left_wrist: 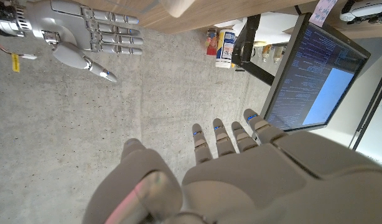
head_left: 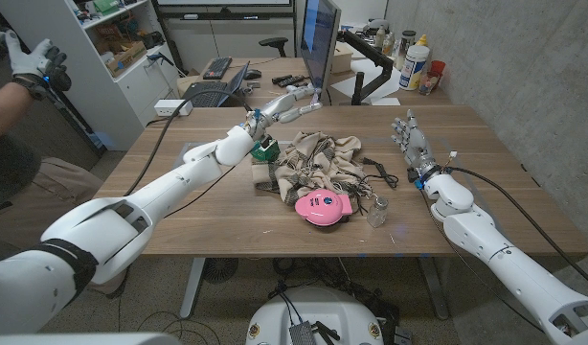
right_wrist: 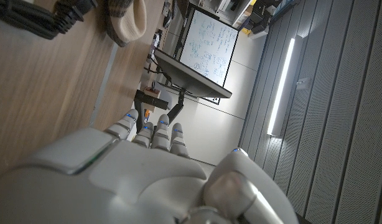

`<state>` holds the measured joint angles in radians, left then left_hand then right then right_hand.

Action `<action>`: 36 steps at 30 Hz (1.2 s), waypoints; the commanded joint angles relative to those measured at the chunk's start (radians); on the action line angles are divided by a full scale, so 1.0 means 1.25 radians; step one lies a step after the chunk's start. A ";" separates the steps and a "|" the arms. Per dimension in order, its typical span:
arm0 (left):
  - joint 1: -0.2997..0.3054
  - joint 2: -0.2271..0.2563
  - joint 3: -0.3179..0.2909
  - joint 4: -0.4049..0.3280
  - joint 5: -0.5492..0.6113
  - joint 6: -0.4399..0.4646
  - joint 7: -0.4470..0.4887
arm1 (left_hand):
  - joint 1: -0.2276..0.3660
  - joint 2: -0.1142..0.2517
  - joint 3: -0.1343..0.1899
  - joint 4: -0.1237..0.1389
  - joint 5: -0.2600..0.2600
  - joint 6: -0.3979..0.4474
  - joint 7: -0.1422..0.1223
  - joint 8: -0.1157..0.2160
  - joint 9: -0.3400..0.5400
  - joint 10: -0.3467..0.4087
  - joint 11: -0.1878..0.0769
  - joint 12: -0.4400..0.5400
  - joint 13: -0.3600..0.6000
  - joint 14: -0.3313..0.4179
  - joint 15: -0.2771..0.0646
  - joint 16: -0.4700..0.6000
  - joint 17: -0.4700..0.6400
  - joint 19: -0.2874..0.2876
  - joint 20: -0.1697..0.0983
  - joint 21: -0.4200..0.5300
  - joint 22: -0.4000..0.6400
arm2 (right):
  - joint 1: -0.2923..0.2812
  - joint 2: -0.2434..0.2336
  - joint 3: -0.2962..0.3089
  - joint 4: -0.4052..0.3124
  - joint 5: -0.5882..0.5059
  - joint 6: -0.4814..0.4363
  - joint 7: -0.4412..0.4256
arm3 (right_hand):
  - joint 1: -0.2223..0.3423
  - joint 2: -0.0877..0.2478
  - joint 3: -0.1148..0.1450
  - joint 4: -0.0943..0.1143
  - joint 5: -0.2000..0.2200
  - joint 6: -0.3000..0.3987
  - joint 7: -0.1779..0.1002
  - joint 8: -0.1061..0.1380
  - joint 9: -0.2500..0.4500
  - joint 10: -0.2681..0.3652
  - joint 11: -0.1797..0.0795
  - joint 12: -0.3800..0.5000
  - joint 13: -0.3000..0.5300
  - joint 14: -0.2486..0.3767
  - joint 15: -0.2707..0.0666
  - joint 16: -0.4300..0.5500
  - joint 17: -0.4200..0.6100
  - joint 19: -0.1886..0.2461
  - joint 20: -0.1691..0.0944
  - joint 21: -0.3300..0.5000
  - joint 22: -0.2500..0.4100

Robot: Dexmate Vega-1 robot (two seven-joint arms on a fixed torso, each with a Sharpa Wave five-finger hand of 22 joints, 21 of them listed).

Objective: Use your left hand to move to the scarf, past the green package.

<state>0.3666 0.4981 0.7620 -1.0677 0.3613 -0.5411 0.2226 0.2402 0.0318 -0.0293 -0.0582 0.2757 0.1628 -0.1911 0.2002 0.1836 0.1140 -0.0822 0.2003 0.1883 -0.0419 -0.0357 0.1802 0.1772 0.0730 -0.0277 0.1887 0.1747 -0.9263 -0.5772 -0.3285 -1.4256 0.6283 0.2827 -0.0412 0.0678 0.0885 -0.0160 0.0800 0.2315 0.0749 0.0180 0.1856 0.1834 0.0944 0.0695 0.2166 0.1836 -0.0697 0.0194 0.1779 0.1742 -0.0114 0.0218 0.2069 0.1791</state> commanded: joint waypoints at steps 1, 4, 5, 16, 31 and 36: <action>-0.005 0.002 0.018 -0.024 0.044 0.026 0.033 | 0.010 0.001 -0.001 -0.004 0.005 0.002 -0.002 0.001 0.005 0.004 -0.003 0.008 0.002 -0.005 -0.049 0.005 0.002 0.004 0.004 0.006 0.001 | -0.003 -0.001 0.004 -0.003 0.002 -0.001 -0.006 | -0.005 0.015 0.004 0.001 -0.001 0.007 0.004 0.005 0.001 0.005 0.000 0.004 0.004 -0.001 -0.003 0.003 0.003 0.008 0.002 0.000 0.002; -0.006 0.003 0.021 -0.025 0.048 0.025 0.036 | 0.010 0.001 -0.001 -0.004 0.006 0.003 -0.002 0.001 0.005 0.004 -0.003 0.007 0.002 -0.006 -0.047 0.004 0.002 0.005 0.004 0.006 0.001 | -0.004 0.000 0.005 -0.003 0.001 0.000 -0.010 | -0.005 0.015 0.004 0.001 -0.001 0.007 0.004 0.004 0.001 0.005 0.000 0.004 0.004 -0.001 -0.003 0.003 0.003 0.008 0.002 0.000 0.002; -0.007 0.004 0.023 -0.027 0.057 0.026 0.042 | 0.010 0.001 -0.001 -0.004 0.006 0.003 -0.002 0.001 0.005 0.004 -0.004 0.007 0.002 -0.006 -0.047 0.004 0.002 0.005 0.004 0.006 0.001 | -0.004 0.001 0.005 -0.001 0.001 0.002 -0.010 | -0.005 0.015 0.004 0.001 -0.001 0.006 0.004 0.004 0.001 0.005 0.000 0.004 0.004 -0.001 -0.003 0.003 0.003 0.009 0.002 0.000 0.002; -0.007 0.006 0.036 -0.033 0.073 0.054 0.033 | 0.011 0.001 -0.002 -0.006 0.006 0.003 -0.001 0.000 0.005 0.004 -0.004 0.007 0.002 -0.005 -0.043 0.005 0.002 0.005 0.006 0.006 0.001 | -0.005 0.002 0.008 0.000 -0.003 0.004 -0.019 | -0.005 0.015 0.005 0.000 -0.001 0.011 0.004 0.006 0.001 0.009 -0.002 0.006 0.004 0.007 -0.007 0.006 0.002 0.017 -0.001 0.002 0.002; -0.021 0.009 0.066 -0.040 0.108 0.071 0.018 | 0.011 0.001 -0.002 -0.007 0.007 0.004 -0.002 0.000 0.005 0.004 -0.002 0.006 0.002 -0.005 -0.043 0.005 0.002 0.004 0.006 0.005 0.002 | -0.010 -0.001 0.012 0.002 -0.001 0.014 -0.012 | -0.005 0.015 0.005 0.000 -0.001 0.011 0.004 0.006 0.001 0.008 -0.001 0.005 0.004 0.007 -0.005 0.005 0.002 0.018 -0.002 0.001 0.002; -0.029 0.007 0.079 -0.039 0.119 0.076 0.001 | 0.011 0.001 -0.002 -0.007 0.007 0.003 -0.002 0.000 0.005 0.005 -0.004 0.006 0.002 -0.003 -0.043 0.006 0.002 0.005 0.006 0.005 0.002 | -0.012 -0.003 0.013 0.000 0.003 0.010 -0.011 | -0.005 0.015 0.006 0.000 -0.001 0.014 0.004 0.006 0.001 0.008 -0.001 0.005 0.004 0.007 -0.005 0.005 0.002 0.019 -0.002 0.001 0.002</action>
<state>0.3470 0.5071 0.8290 -1.1144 0.4793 -0.4611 0.2557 0.2441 0.0358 -0.0334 -0.0622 0.2757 0.1627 -0.1912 0.2002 0.1836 0.1139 -0.0822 0.2003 0.1883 -0.0419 -0.0357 0.1801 0.1772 0.0744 -0.0264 0.1926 0.1744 -0.9369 -0.5777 -0.3156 -1.4286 0.6274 0.2883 -0.0628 0.0678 0.0885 -0.0132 0.0772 0.2315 0.0804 0.0234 0.1856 0.1834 0.0982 0.0659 0.2166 0.1836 -0.0660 0.0158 0.1779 0.1742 0.0064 0.0215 0.2069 0.1790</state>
